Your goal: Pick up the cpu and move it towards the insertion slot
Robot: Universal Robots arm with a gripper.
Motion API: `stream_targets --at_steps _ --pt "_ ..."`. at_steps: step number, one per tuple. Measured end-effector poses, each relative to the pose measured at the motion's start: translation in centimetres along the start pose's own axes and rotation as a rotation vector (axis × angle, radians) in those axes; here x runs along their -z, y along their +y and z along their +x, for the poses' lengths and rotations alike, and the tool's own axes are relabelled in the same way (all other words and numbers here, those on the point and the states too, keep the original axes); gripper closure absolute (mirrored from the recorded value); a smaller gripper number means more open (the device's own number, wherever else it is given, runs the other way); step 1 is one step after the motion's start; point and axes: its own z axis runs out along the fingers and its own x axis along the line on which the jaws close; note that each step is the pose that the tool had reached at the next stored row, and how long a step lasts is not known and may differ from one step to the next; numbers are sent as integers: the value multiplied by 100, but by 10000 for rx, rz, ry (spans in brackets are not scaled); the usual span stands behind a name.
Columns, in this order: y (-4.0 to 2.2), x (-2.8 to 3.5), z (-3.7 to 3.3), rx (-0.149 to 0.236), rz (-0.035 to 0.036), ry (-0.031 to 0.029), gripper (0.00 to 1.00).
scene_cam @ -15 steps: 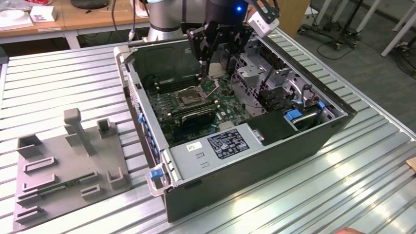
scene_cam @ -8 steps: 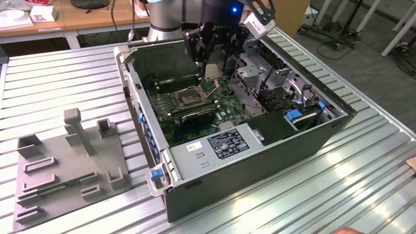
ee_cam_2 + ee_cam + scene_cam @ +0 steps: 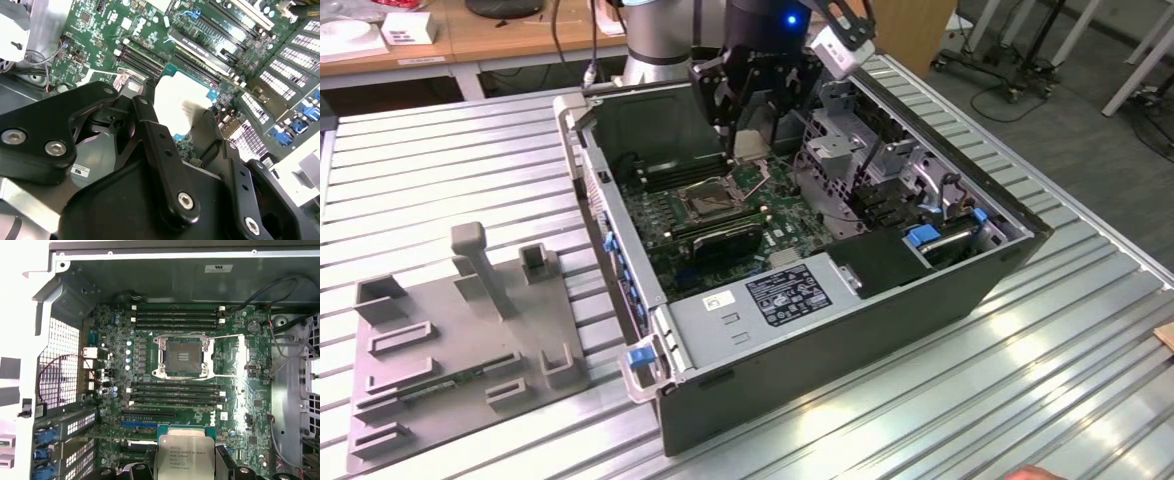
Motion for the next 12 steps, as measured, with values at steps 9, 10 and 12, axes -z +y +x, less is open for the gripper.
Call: stream_targets --at_steps 9,10,12 --pt "185 -51 6 0 0 0 46" --pt "203 -61 8 0 0 0 46" --pt "246 -79 10 0 0 0 46"
